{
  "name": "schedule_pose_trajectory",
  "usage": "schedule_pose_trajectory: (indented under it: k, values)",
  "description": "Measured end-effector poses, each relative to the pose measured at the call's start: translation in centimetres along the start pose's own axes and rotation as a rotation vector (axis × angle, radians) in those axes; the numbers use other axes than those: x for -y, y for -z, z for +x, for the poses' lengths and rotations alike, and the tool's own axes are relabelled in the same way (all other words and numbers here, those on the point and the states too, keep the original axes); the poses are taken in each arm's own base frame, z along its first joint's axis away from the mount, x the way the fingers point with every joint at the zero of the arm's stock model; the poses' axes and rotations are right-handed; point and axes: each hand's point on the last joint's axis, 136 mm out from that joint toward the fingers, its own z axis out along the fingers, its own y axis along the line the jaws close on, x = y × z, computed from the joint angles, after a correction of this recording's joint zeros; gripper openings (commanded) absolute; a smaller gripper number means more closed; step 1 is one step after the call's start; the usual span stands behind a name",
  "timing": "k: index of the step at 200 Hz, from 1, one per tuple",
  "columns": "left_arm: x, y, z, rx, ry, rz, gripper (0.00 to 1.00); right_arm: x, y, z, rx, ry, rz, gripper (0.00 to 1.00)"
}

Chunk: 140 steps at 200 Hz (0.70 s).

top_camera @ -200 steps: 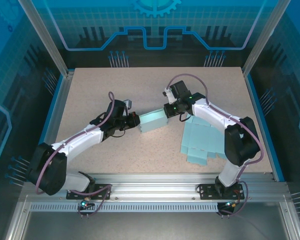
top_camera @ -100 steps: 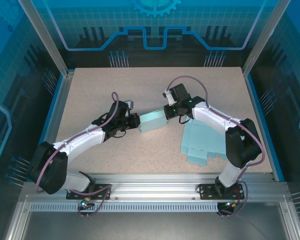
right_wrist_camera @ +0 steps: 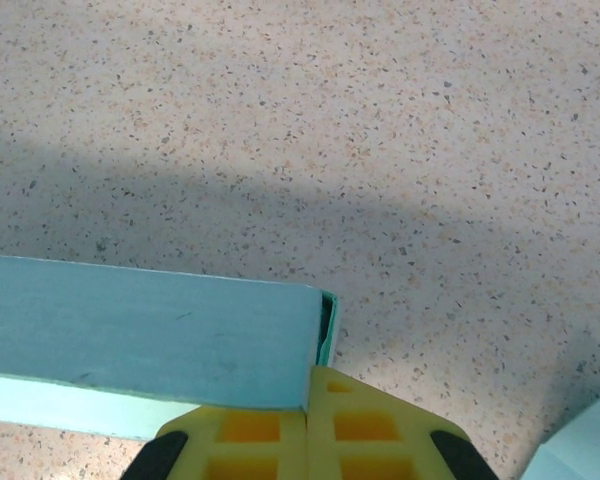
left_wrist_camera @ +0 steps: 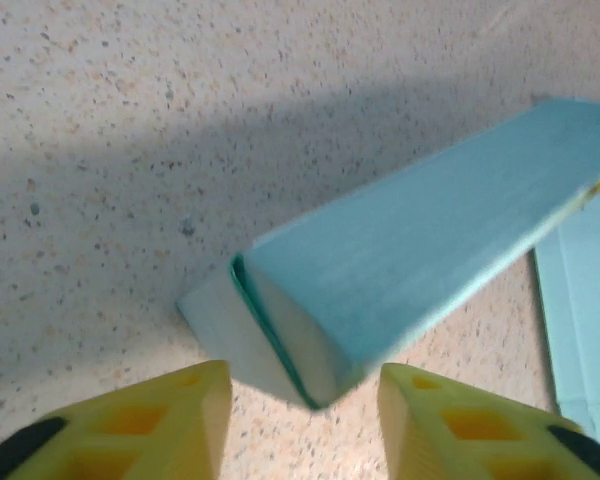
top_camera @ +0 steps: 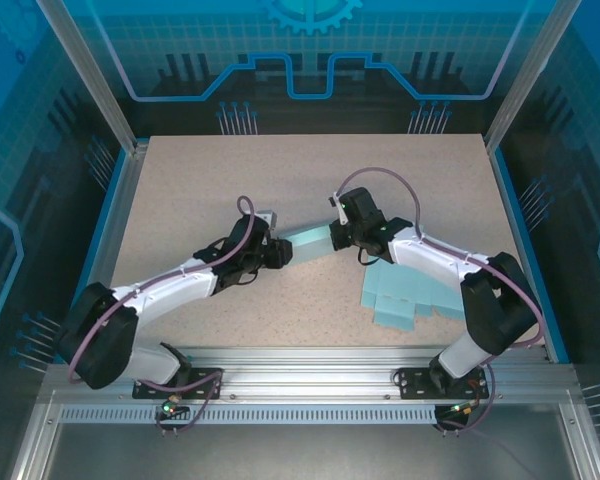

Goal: Fold the paper box

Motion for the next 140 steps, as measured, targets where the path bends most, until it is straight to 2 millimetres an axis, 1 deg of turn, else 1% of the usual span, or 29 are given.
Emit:
schedule_pose_trajectory:
  k: [13,43,57,69,87,108,140]
  values:
    - [0.1,0.8,-0.1,0.005,0.011,0.005,0.86,-0.1,0.0,0.0,0.000,0.001,-0.001,0.00]
    - [1.1,3.2,-2.0,0.068,0.059,0.033,0.98,-0.1,0.0,0.0,0.000,0.002,0.000,0.00]
    - [1.5,3.9,-2.9,0.099,0.081,0.042,0.99,0.0,0.0,0.0,0.000,0.002,0.002,0.01]
    - [1.5,4.1,-3.5,0.114,0.106,0.044,0.99,0.0,0.0,0.0,0.000,0.002,0.002,0.01]
    - [0.9,3.9,-4.2,0.130,0.161,0.039,0.99,-0.1,0.0,0.0,0.002,0.004,0.006,0.01]
    - [-0.4,2.7,-4.5,0.122,0.231,0.019,0.94,0.0,0.0,0.0,0.003,0.006,0.010,0.02]
    - [-1.9,0.2,-3.5,0.061,0.315,0.005,0.77,-0.1,0.0,0.0,0.003,0.008,0.013,0.06]
